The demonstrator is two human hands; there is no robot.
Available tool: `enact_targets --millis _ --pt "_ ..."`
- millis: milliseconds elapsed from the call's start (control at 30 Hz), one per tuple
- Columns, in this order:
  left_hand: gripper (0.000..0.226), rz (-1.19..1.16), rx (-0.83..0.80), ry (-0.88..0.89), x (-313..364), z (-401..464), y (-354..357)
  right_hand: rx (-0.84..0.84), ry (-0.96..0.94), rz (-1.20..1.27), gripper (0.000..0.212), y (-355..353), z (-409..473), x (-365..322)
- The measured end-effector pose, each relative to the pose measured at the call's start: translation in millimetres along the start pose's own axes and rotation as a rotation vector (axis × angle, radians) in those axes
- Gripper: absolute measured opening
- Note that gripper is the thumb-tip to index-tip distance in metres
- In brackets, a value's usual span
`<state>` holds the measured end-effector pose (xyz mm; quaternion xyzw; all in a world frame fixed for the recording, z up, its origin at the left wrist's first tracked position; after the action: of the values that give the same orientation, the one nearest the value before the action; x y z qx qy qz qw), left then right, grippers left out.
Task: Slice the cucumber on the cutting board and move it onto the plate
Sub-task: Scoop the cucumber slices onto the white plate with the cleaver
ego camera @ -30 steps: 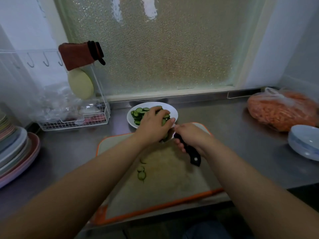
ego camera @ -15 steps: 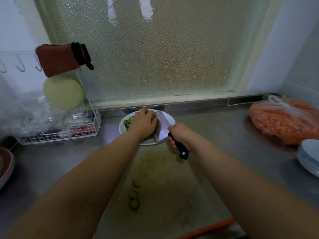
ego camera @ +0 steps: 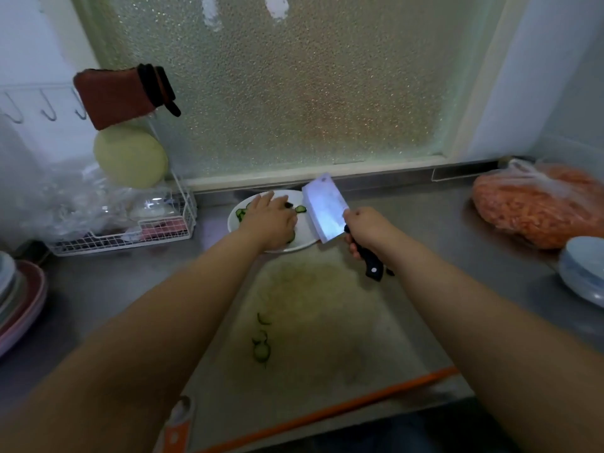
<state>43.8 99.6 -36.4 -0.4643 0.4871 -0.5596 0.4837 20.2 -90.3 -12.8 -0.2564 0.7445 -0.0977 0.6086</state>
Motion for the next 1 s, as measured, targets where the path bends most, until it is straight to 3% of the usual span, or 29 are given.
enact_targets --millis 133,200,267,300,400,467,700,1000 --pt "0.032 -0.117 0.259 0.101 7 -50 -34 -0.038 -0.068 0.058 0.031 2 -32 17" --pt "0.020 -0.286 0.208 0.100 7 -80 -44 -0.100 -0.084 0.027 0.033 6 -54 26" --pt "0.012 -0.422 0.026 0.049 7 -113 -42 -0.165 -0.094 -0.022 0.034 11 -74 33" --pt "0.018 -0.419 -0.060 0.037 7 -129 -37 -0.185 -0.098 -0.059 0.033 12 -84 36" --pt "0.080 -0.183 -0.259 0.048 6 -171 -21 -0.221 -0.093 -0.121 0.030 14 -105 47" --pt "0.095 -0.131 -0.336 0.061 7 -186 -9 -0.218 -0.073 -0.119 0.029 14 -114 55" --pt "0.045 -0.235 -0.286 0.073 19 -195 -6 -0.196 -0.044 -0.067 0.026 12 -135 64" --pt "0.029 -0.231 -0.294 0.034 33 -199 -6 -0.211 -0.055 -0.049 0.026 22 -139 61"
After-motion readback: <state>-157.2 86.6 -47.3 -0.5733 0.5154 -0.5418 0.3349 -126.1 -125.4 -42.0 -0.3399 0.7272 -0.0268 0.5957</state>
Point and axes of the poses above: each hand's wrist, its own z-axis towards the middle knuckle, its own y-axis out of the palm, x = y × z, the point moved 5 cm from there along z, towards the middle knuckle, and after that the axes turned 4 degrees about -z, right-handed, at the moved point
